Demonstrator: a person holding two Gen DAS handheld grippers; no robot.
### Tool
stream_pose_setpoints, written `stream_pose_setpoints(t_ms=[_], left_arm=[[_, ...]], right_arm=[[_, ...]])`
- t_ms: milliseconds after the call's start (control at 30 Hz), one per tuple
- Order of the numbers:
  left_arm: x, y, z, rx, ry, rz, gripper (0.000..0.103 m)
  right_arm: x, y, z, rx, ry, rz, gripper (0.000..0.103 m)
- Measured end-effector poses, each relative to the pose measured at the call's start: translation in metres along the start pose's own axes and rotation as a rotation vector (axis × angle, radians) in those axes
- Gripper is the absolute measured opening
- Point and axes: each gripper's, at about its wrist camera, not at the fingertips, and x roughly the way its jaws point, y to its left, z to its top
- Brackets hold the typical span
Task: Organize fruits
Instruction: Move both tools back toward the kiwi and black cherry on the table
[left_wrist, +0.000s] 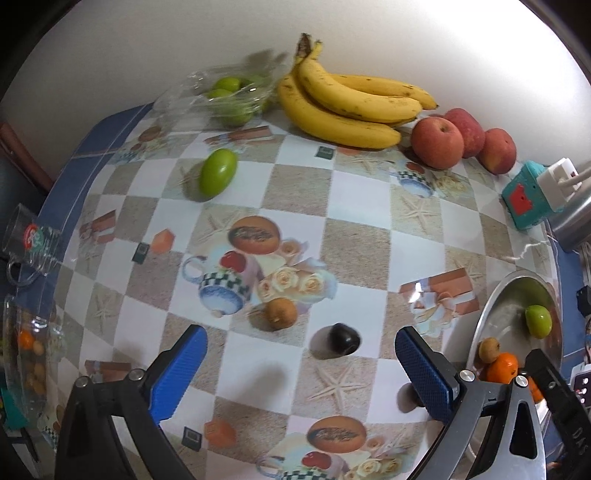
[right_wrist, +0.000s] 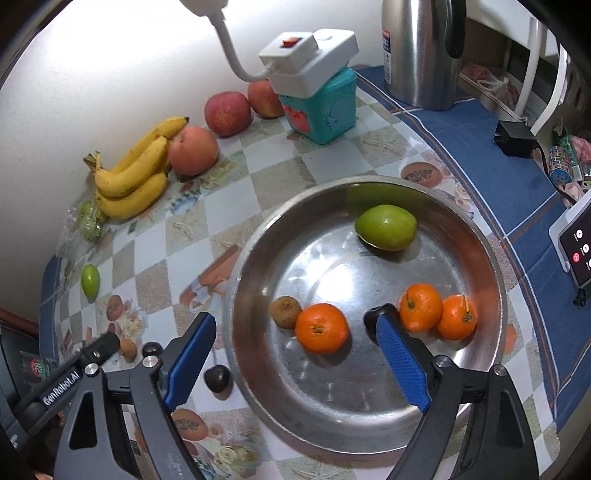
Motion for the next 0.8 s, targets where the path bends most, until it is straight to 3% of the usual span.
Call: stream_pose_setpoints(t_ms=[333, 800], left_arm=[[0.001, 0.035, -0.012, -0.06, 0.03, -0.015, 0.103], [0.007, 0.065, -0.016, -0.113, 0.074, -0.041, 0.103]], right_arm=[[0.001, 0.034, -0.018, -0.07, 0.036, 0.074, 0.089], [0.006, 0.065, -0.042, -0.108, 0.113, 0.098, 0.089]])
